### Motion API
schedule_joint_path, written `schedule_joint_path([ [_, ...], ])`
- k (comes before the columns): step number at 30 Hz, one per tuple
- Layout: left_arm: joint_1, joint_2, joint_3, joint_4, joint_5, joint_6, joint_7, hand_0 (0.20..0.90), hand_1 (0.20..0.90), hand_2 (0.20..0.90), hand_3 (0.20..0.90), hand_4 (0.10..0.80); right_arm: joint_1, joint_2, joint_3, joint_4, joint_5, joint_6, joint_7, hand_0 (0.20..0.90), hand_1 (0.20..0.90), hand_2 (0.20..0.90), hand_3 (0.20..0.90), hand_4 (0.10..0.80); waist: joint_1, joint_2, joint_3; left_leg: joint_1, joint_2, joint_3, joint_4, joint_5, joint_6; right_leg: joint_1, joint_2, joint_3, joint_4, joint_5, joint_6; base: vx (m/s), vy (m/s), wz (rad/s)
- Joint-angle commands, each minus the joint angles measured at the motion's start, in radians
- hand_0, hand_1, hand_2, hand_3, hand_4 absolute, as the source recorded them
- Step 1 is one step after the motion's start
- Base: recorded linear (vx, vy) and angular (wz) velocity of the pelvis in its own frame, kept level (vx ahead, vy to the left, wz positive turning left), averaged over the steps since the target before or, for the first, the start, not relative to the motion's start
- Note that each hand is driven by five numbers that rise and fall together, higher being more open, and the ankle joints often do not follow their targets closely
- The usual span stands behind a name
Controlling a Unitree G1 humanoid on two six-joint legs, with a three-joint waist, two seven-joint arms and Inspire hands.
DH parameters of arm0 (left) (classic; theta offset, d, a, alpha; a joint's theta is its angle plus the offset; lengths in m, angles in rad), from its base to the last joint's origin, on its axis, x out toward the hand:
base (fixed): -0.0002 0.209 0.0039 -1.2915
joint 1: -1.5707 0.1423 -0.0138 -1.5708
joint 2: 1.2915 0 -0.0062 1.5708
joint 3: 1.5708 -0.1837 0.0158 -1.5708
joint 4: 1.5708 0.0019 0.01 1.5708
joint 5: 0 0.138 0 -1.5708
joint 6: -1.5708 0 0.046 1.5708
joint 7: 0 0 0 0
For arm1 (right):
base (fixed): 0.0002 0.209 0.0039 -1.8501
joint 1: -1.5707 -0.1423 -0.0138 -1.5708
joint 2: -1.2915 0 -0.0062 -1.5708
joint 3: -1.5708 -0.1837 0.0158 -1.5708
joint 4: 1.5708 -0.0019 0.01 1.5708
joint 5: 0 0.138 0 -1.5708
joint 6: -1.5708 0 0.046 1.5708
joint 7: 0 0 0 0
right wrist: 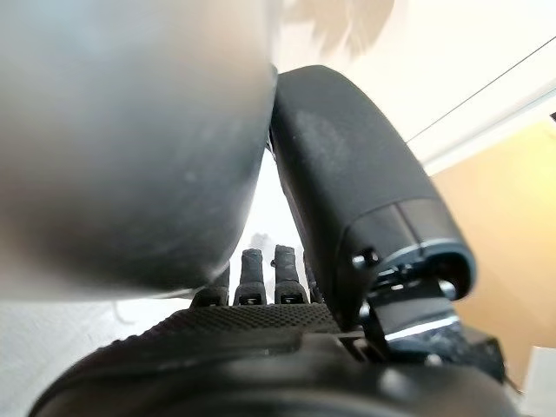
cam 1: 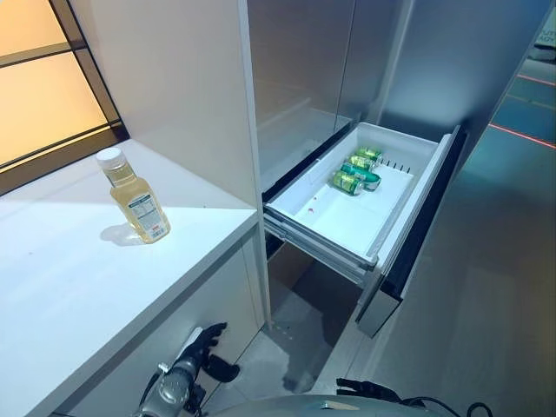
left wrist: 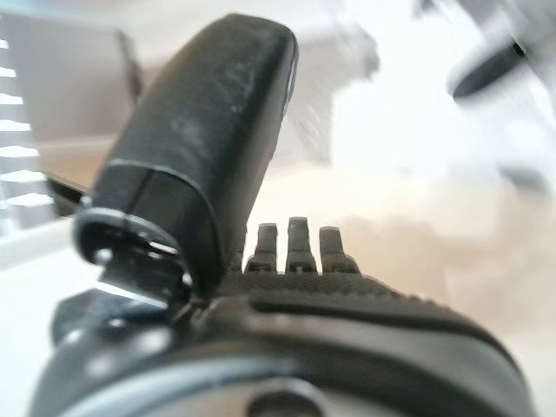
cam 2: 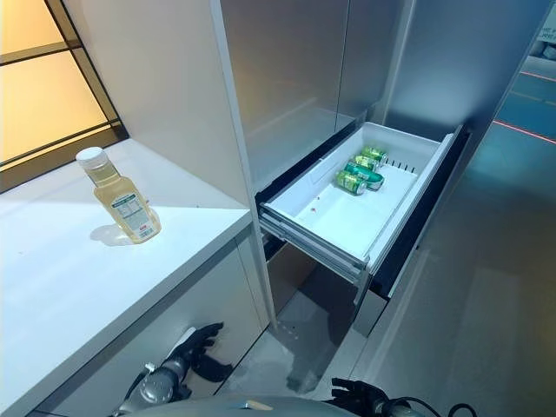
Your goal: Put drinks into fridge and close the fridge
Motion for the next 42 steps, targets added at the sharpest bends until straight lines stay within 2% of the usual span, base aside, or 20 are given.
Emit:
schedule_joint_path([
  [1,-0.156,0.026,-0.02,-0.254,-0.36,0.167,-0.4,0.9,0.9,0.9,0.9,0.8,-0.067,-0.034,-0.003,0.027,-0.036,0.017,0.042,0.9,0.9,0.9,0.9,0.8,0.013,0.018,0.026,0.022,-0.026,0.074,0.007,-0.079,0.025,-0.014,-0.046,-0.037,0.049,0.001,0.076,-0.005,0.034,0.02],
  [3,-0.175,0.057,0.035,-0.413,-0.53,0.289,-0.493,0.9,0.9,0.9,0.9,0.8,-0.053,-0.036,-0.008,0.019,-0.048,0.007,0.034,0.9,0.9,0.9,0.9,0.8,0.015,0.021,0.026,0.023,-0.026,0.073,0.007,-0.081,0.027,-0.013,-0.049,-0.039,0.048,0.003,0.079,0.0,0.0,0.0],
  [4,-0.188,0.056,0.081,-0.516,-0.678,0.34,-0.534,0.9,0.9,0.9,0.9,0.8,-0.043,-0.036,-0.016,0.018,-0.055,-0.004,0.03,0.9,0.9,0.9,0.9,0.8,0.018,0.021,0.025,0.023,-0.026,0.071,0.007,-0.083,0.028,-0.011,-0.051,-0.04,0.046,0.004,0.079,0.011,0.002,0.05],
  [5,-0.196,0.04,0.143,-0.634,-0.822,0.42,-0.525,0.9,0.9,0.9,0.9,0.8,-0.031,-0.032,-0.024,0.022,-0.061,-0.019,0.027,0.9,0.9,0.9,0.9,0.8,0.022,0.019,0.023,0.025,-0.027,0.067,0.007,-0.088,0.029,-0.008,-0.054,-0.042,0.044,0.003,0.078,0.014,-0.002,0.07],
  [6,-0.198,0.03,0.165,-0.672,-0.872,0.439,-0.513,0.9,0.9,0.9,0.9,0.8,-0.026,-0.028,-0.027,0.023,-0.066,-0.027,0.023,0.9,0.9,0.9,0.9,0.8,0.023,0.017,0.023,0.027,-0.027,0.066,0.007,-0.09,0.029,-0.005,-0.054,-0.042,0.043,0.002,0.078,0.029,-0.012,0.07],
  [8,-0.212,-0.017,0.243,-0.797,-1.072,0.423,-0.456,0.9,0.9,0.9,0.9,0.8,-0.009,-0.012,-0.031,0.027,-0.091,-0.069,-0.008,0.9,0.9,0.9,0.9,0.8,0.028,0.009,0.018,0.03,-0.03,0.058,0.007,-0.096,0.031,0.002,-0.056,-0.042,0.04,0.0,0.076,0.048,-0.026,0.08],
  [9,-0.218,-0.042,0.285,-0.845,-1.178,0.378,-0.444,0.9,0.9,0.9,0.9,0.8,0.003,0.003,-0.027,0.028,-0.1,-0.079,-0.022,0.9,0.9,0.9,0.9,0.8,0.032,0.001,0.014,0.031,-0.03,0.051,0.007,-0.099,0.031,0.006,-0.057,-0.041,0.039,-0.002,0.074,0.053,-0.04,0.09],
  [10,-0.224,-0.058,0.307,-0.881,-1.214,0.361,-0.433,0.9,0.9,0.9,0.9,0.8,0.009,0.012,-0.02,0.026,-0.098,-0.082,-0.033,0.9,0.9,0.9,0.9,0.8,0.035,-0.003,0.013,0.032,-0.03,0.047,0.007,-0.1,0.031,0.009,-0.057,-0.043,0.038,-0.003,0.072,0.054,-0.057,0.08],
  [12,-0.241,-0.081,0.336,-0.963,-1.273,0.229,-0.413,0.9,0.9,0.9,0.9,0.8,0.021,0.035,0.003,0.025,-0.087,-0.093,-0.065,0.9,0.9,0.9,0.9,0.8,0.044,-0.015,0.011,0.032,-0.03,0.032,0.007,-0.101,0.03,0.016,-0.057,-0.048,0.037,-0.006,0.068,0.037,-0.06,0.06],
  [14,-0.252,-0.076,0.345,-1.034,-1.245,0.094,-0.345,0.9,0.9,0.9,0.9,0.8,0.027,0.05,0.021,0.016,-0.071,-0.088,-0.082,0.9,0.9,0.9,0.9,0.8,0.05,-0.02,0.01,0.032,-0.03,0.021,0.007,-0.101,0.029,0.02,-0.057,-0.054,0.038,-0.011,0.065,0.02,-0.038,0.11],
  [15,-0.261,-0.066,0.355,-1.071,-1.133,-0.076,-0.269,0.9,0.9,0.9,0.9,0.8,0.031,0.059,0.032,0.009,-0.063,-0.082,-0.089,0.9,0.9,0.9,0.9,0.8,0.056,-0.023,0.011,0.03,-0.031,0.012,0.007,-0.1,0.028,0.022,-0.057,-0.059,0.04,-0.014,0.062,0.007,-0.023,0.15],
  [16,-0.265,-0.055,0.363,-1.083,-1.091,-0.124,-0.243,0.9,0.9,0.9,0.9,0.8,0.033,0.061,0.035,0.006,-0.059,-0.08,-0.09,0.9,0.9,0.9,0.9,0.8,0.059,-0.024,0.011,0.029,-0.031,0.008,0.007,-0.1,0.028,0.022,-0.056,-0.061,0.04,-0.016,0.062,0.008,-0.027,0.14],
  [17,-0.273,-0.024,0.388,-1.111,-0.872,-0.304,-0.108,0.9,0.9,0.9,0.9,0.8,0.038,0.065,0.043,0.0,-0.054,-0.08,-0.094,0.9,0.9,0.9,0.9,0.8,0.069,-0.027,0.01,0.027,-0.032,-0.005,0.007,-0.098,0.027,0.025,-0.056,-0.071,0.041,-0.02,0.06,0.009,-0.02,0.15],
  [18,-0.278,-0.006,0.401,-1.128,-0.807,-0.335,-0.049,0.9,0.9,0.9,0.9,0.8,0.041,0.067,0.047,0.002,-0.048,-0.083,-0.095,0.9,0.9,0.9,0.9,0.8,0.074,-0.028,0.011,0.026,-0.033,-0.012,0.007,-0.098,0.026,0.027,-0.056,-0.076,0.041,-0.023,0.059,0.013,-0.028,0.2],
  [20,-0.293,0.032,0.462,-1.156,-0.511,-0.419,0.115,0.9,0.9,0.9,0.9,0.8,0.049,0.073,0.059,0.01,-0.037,-0.096,-0.096,0.9,0.9,0.9,0.9,0.8,0.092,-0.033,0.003,0.021,-0.036,-0.031,0.007,-0.096,0.023,0.033,-0.056,-0.095,0.038,-0.031,0.057,0.014,-0.024,0.29],
  [21,-0.294,0.036,0.464,-1.16,-0.495,-0.418,0.127,0.9,0.9,0.9,0.9,0.8,0.049,0.073,0.06,0.011,-0.035,-0.097,-0.097,0.9,0.9,0.9,0.9,0.8,0.093,-0.033,0.002,0.021,-0.036,-0.033,0.007,-0.096,0.022,0.033,-0.056,-0.097,0.039,-0.032,0.057,0.02,-0.016,0.34],
  [24,-0.307,0.096,0.496,-1.171,-0.264,-0.383,0.256,0.9,0.9,0.9,0.9,0.8,0.044,0.08,0.081,0.02,-0.031,-0.102,-0.101,0.9,0.9,0.9,0.9,0.8,0.116,-0.034,-0.01,0.013,-0.037,-0.057,0.007,-0.091,0.017,0.035,-0.055,-0.118,0.044,-0.043,0.054,0.021,-0.01,0.24],
  [29,-0.312,0.163,0.481,-1.144,-0.13,-0.288,0.391,0.9,0.9,0.9,0.9,0.8,0.025,0.076,0.095,0.015,-0.035,-0.093,-0.097,0.9,0.9,0.9,0.9,0.8,0.141,-0.029,-0.015,0.003,-0.037,-0.08,0.007,-0.081,0.012,0.035,-0.058,-0.148,0.054,-0.051,0.052,0.007,-0.001,0.3],
  [37,-0.279,0.216,0.461,-1.062,-0.11,-0.216,0.46,0.9,0.9,0.9,0.9,0.8,0.004,0.06,0.094,-0.003,-0.053,-0.068,-0.083,0.9,0.9,0.9,0.9,0.8,0.162,-0.022,-0.012,-0.004,-0.036,-0.097,0.007,-0.068,0.009,0.035,-0.062,-0.174,0.072,-0.061,0.048,0.013,0.019,0.12],
  [42,-0.28,0.222,0.445,-0.996,-0.185,-0.176,0.472,0.9,0.9,0.9,0.9,0.8,0.006,0.046,0.098,-0.017,-0.075,-0.053,-0.073,0.9,0.9,0.9,0.9,0.8,0.153,-0.021,-0.012,0.0,-0.036,-0.091,0.007,-0.067,0.009,0.034,-0.065,-0.171,0.079,-0.064,0.051,0.023,0.034,0.04],
])
